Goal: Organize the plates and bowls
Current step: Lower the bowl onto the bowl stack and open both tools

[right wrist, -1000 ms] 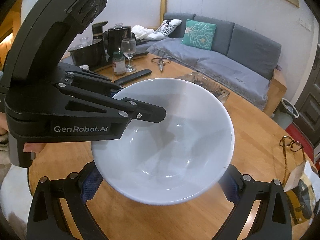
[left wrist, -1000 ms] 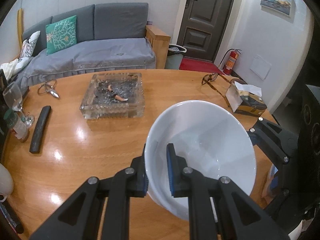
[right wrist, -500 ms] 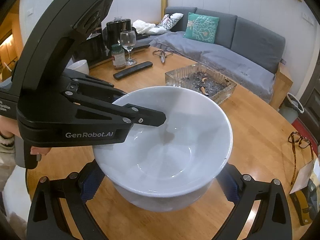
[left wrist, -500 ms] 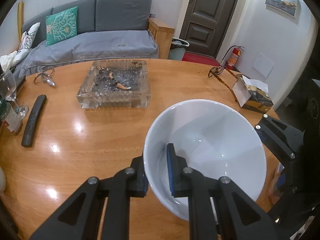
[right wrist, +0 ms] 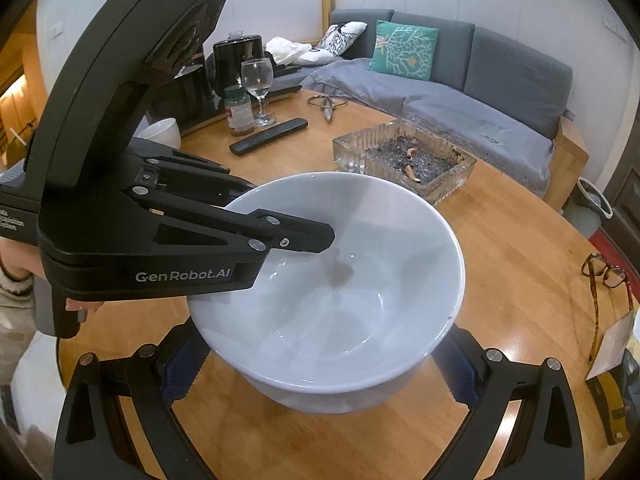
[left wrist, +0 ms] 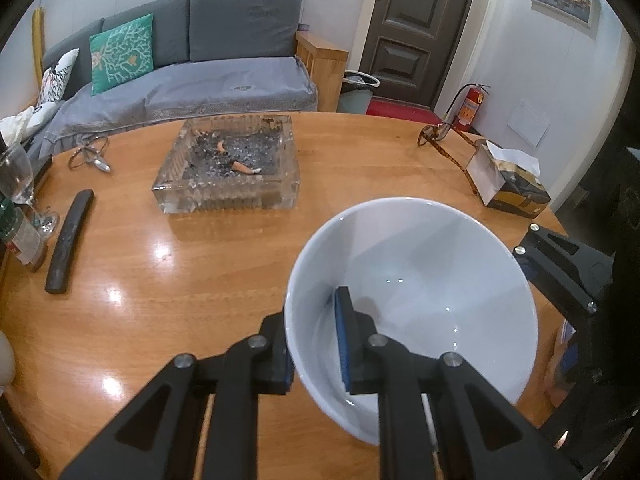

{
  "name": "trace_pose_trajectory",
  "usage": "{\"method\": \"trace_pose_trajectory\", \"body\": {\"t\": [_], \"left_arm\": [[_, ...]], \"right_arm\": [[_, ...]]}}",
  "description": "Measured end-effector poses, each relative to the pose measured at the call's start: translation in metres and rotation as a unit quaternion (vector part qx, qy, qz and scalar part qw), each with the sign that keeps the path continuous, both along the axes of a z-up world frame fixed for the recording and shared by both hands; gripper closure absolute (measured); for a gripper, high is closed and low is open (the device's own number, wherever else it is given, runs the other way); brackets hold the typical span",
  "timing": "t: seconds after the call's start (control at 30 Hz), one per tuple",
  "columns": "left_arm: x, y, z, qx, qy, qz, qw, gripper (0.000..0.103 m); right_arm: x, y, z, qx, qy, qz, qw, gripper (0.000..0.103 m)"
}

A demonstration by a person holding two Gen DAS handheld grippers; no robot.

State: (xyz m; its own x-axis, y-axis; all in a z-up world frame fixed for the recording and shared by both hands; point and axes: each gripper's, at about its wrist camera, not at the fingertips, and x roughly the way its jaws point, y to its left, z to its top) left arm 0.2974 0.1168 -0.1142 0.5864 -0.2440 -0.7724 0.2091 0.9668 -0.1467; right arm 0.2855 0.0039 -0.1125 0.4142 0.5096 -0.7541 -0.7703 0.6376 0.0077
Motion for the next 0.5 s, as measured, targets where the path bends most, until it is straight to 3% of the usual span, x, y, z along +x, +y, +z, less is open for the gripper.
{"method": "trace_pose_trajectory", "body": {"t": [0.5], "left_arm": [[-0.0035, -0.0047, -0.0010, 0.023, -0.004, -0.005, 0.9997, 0.089]], "right_arm": [[-0.0035, -0.0030, -0.0022, -0.004, -0.001, 0.003, 1.000, 0.006]]}}
